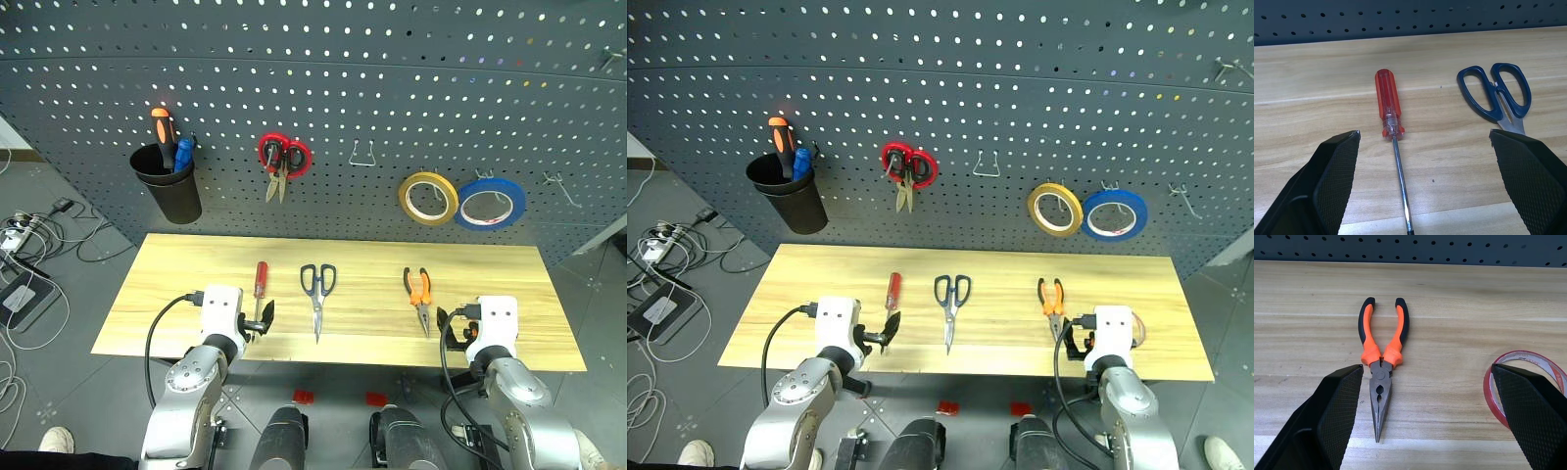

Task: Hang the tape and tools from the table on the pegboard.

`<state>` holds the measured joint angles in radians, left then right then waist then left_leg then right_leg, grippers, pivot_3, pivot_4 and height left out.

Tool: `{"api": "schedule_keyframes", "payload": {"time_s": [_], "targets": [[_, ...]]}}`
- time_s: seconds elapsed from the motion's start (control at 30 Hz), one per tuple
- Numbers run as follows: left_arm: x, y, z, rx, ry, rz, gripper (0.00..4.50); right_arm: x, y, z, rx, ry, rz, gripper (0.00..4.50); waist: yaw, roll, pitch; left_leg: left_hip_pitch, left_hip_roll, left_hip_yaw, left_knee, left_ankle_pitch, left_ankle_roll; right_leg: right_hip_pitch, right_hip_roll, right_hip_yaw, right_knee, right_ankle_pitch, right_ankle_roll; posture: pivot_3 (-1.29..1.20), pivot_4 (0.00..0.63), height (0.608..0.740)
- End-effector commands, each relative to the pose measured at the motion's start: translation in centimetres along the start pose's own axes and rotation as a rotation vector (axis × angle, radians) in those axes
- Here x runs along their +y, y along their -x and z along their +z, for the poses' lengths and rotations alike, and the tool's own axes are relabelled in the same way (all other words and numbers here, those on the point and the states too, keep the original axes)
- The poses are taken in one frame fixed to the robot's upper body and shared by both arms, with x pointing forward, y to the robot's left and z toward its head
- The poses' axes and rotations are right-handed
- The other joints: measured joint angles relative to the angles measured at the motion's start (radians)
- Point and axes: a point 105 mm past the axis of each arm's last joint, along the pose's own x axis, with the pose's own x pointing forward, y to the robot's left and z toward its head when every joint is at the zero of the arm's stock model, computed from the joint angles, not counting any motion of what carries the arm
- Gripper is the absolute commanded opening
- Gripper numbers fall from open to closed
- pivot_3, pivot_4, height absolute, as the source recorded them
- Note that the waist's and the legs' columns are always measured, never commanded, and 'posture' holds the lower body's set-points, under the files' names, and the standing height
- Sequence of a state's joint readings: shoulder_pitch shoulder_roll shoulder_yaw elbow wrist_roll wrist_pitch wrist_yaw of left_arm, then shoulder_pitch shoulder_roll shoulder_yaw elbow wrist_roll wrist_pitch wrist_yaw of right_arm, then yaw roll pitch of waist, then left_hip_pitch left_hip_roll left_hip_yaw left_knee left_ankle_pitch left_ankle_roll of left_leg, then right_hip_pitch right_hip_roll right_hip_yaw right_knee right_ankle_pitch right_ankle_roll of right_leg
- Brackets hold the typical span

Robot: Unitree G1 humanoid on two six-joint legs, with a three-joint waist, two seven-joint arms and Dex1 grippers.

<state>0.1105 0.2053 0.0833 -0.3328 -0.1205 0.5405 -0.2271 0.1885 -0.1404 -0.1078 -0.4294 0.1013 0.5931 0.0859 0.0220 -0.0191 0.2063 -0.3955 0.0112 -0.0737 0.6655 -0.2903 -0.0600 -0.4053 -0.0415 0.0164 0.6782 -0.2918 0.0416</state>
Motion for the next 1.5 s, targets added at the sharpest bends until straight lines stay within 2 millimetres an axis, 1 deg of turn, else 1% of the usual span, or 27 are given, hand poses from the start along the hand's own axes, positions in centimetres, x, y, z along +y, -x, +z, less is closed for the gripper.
{"api": "schedule_keyframes", "payload": {"time_s": [0.03, 0.1, 0.2, 0.27, 0.37, 0.4, 0.5, 0.57, 0.6, 0.63, 0.7, 0.73, 0.8, 0.87, 0.97, 1.03, 1.13, 1.33, 1.5], "targets": [[-0.3, 0.3, 1.1, -0.042, 0.0, -0.009, 4.47, -0.4, 0.5, 1.1, -0.042, 0.005, -0.008, 4.5, 0.0, 0.0, 0.0, 0.0, 0.0, 0.0, 0.0, 0.0, 0.0, 0.0, 0.0, 0.0, 0.0, 0.0, 0.0, 0.08, 0.22, 0.74], [-0.5, 0.3, 1.3, -0.044, -0.009, -0.025, 4.47, -0.5, 0.6, 1.1, -0.041, 0.011, -0.009, 4.5, 0.0, 0.0, 0.0, 0.0, 0.0, 0.0, 0.0, 0.0, 0.0, 0.0, 0.0, 0.0, 0.0, 0.0, 0.0, 0.08, 0.226, 0.74], [-1.2, -0.2, 2.2, -0.06, -0.052, -0.087, 4.47, -0.8, 0.6, 1.0, -0.031, 0.031, -0.006, 4.5, 0.0, 0.0, 0.001, 0.0, 0.0, 0.0, 0.0, 0.0, 0.0, 0.0, 0.0, 0.0, 0.0, 0.0, 0.0, 0.07, 0.24, 0.74], [-2.1, -0.7, 3.0, -0.075, -0.094, -0.164, 4.47, -1.1, 0.7, 0.9, -0.021, 0.046, -0.001, 4.5, 0.0, 0.001, 0.003, 0.0, 0.0, 0.0, 0.0, 0.0, 0.0, 0.0, 0.0, -0.001, 0.0, 0.0, 0.0, 0.07, 0.246, 0.74], [-3.9, -1.8, 4.1, -0.102, -0.16, -0.282, 4.47, -1.7, 0.6, 0.6, 0.003, -0.012, -0.008, 4.5, 0.0, 0.002, 0.006, 0.0, -0.001, 0.001, 0.0, 0.0, 0.0, 0.001, 0.0, -0.001, 0.0, 0.0, 0.0, 0.07, 0.27, 0.74], [-4.6, -2.2, 4.4, -0.108, -0.174, -0.325, 4.47, -1.8, 0.5, 0.5, 0.009, -0.022, -0.009, 4.5, -0.001, 0.003, 0.007, 0.0, -0.001, 0.001, 0.0, 0.0, 0.0, 0.001, 0.0, 0.0, 0.0, 0.0, 0.0, 0.07, 0.27, 0.74], [-7.4, -3.1, 5.5, -0.133, -0.229, -0.477, 4.47, -2.3, 0.1, 0.6, 0.022, -0.04, -0.017, 4.5, -0.005, 0.005, 0.019, 0.001, -0.001, 0.001, 0.0, 0.0, 0.0, 0.001, 0.0, 0.0, 0.0, 0.0, 0.0, 0.05, 0.305, 0.74], [-9.6, -3.9, 6.2, -0.149, -0.26, -0.578, 4.47, -2.5, -0.3, 0.7, 0.029, -0.038, -0.009, 4.5, -0.009, 0.005, 0.033, 0.001, -0.001, 0.001, 0.0, 0.0, 0.0, 0.001, 0.0, 0.0, 0.001, 0.0, 0.0, 0.04, 0.325, 0.74], [-10.4, -4.3, 6.3, -0.153, -0.273, -0.61, 4.47, -2.6, -0.4, 0.7, 0.032, -0.038, -0.006, 4.5, -0.011, 0.005, 0.038, 0.001, -0.001, 0.001, 0.001, 0.0, 0.0, 0.001, 0.0, 0.0, 0.001, 0.0, 0.0, 0.04, 0.325, 0.74], [-11.7, -4.7, 6.6, -0.159, -0.286, -0.662, 4.47, -2.8, -0.7, 0.8, 0.032, -0.035, -0.003, 4.5, -0.014, 0.005, 0.043, 0.0, -0.001, 0.001, 0.001, 0.0, 0.0, 0.001, 0.0, 0.0, 0.001, 0.0, 0.0, 0.03, 0.344, 0.74], [-13.2, -5.1, 6.8, -0.166, -0.301, -0.729, 4.47, -2.9, -1.1, 1.0, 0.029, -0.032, 0.003, 4.5, -0.022, 0.005, 0.058, 0.0, -0.001, 0.001, 0.001, 0.0, 0.001, 0.001, 0.0, 0.0, 0.001, 0.0, -0.001, 0.02, 0.352, 0.74], [-14.7, -5.2, 7.1, -0.174, -0.315, -0.795, 4.47, -3.1, -1.4, 1.2, 0.029, -0.041, 0.001, 4.5, -0.026, 0.004, 0.064, -0.001, -0.001, 0.001, 0.002, 0.0, 0.001, 0.001, 0.0, 0.0, 0.002, 0.0, -0.001, 0.0, 0.373, 0.74], [-16.6, -5.3, 7.4, -0.185, -0.334, -0.88, 4.47, -3.3, -1.9, 1.6, 0.027, -0.053, -0.003, 4.5, -0.036, 0.004, 0.085, -0.001, -0.001, 0.001, 0.002, 0.0, 0.001, 0.0, 0.0, 0.0, 0.002, 0.0, -0.001, -0.02, 0.393, 0.74], [-19.0, -5.1, 7.6, -0.185, -0.356, -0.984, 4.47, -3.5, -2.6, 2.4, 0.013, -0.043, 0.0, 4.5, -0.043, 0.004, 0.099, -0.002, -0.001, 0.001, 0.003, 0.0, 0.001, 0.0, 0.0, 0.0, 0.002, 0.0, -0.001, -0.03, 0.409, 0.74], [-21.1, -4.5, 7.3, -0.183, -0.414, -1.111, 4.47, -3.9, -3.2, 3.2, -0.004, -0.043, -0.013, 4.5, -0.055, 0.004, 0.121, -0.004, -0.001, 0.001, 0.005, 0.0, 0.001, -0.001, 0.0, 0.0, 0.003, 0.0, -0.001, -0.04, 0.426, 0.74], [-21.9, -4.2, 7.0, -0.188, -0.467, -1.17, 4.47, -4.0, -3.5, 3.5, -0.011, -0.041, -0.015, 4.5, -0.057, 0.004, 0.134, -0.004, 0.0, 0.001, 0.005, -0.001, 0.002, -0.001, 0.0, 0.0, 0.002, 0.0, -0.001, -0.04, 0.435, 0.74], [-22.5, -4.3, 6.9, -0.208, -0.526, -1.207, 4.47, -4.0, -3.8, 3.7, -0.013, -0.042, -0.011, 4.5, -0.058, 0.004, 0.149, -0.004, 0.001, 0.002, 0.006, -0.001, 0.002, -0.001, 0.001, 0.0, 0.003, 0.0, -0.001, -0.04, 0.445, 0.74], [-22.5, -5.1, 7.2, -0.23, -0.552, -1.212, 4.47, -4.0, -4.4, 3.9, -0.015, -0.062, -0.007, 4.5, -0.057, 0.004, 0.177, -0.006, 0.0, 0.002, 0.01, -0.001, 0.003, -0.001, 0.001, 0.0, 0.004, 0.0, 0.0, -0.03, 0.461, 0.74], [-22.6, -5.8, 7.7, -0.236, -0.552, -1.197, 4.47, -4.8, -5.4, 4.0, -0.008, -0.074, -0.009, 4.5, -0.057, 0.003, 0.189, -0.006, 0.0, 0.002, 0.011, -0.002, 0.003, -0.002, 0.0, 0.0, 0.004, 0.0, 0.0, -0.02, 0.469, 0.74]]}}
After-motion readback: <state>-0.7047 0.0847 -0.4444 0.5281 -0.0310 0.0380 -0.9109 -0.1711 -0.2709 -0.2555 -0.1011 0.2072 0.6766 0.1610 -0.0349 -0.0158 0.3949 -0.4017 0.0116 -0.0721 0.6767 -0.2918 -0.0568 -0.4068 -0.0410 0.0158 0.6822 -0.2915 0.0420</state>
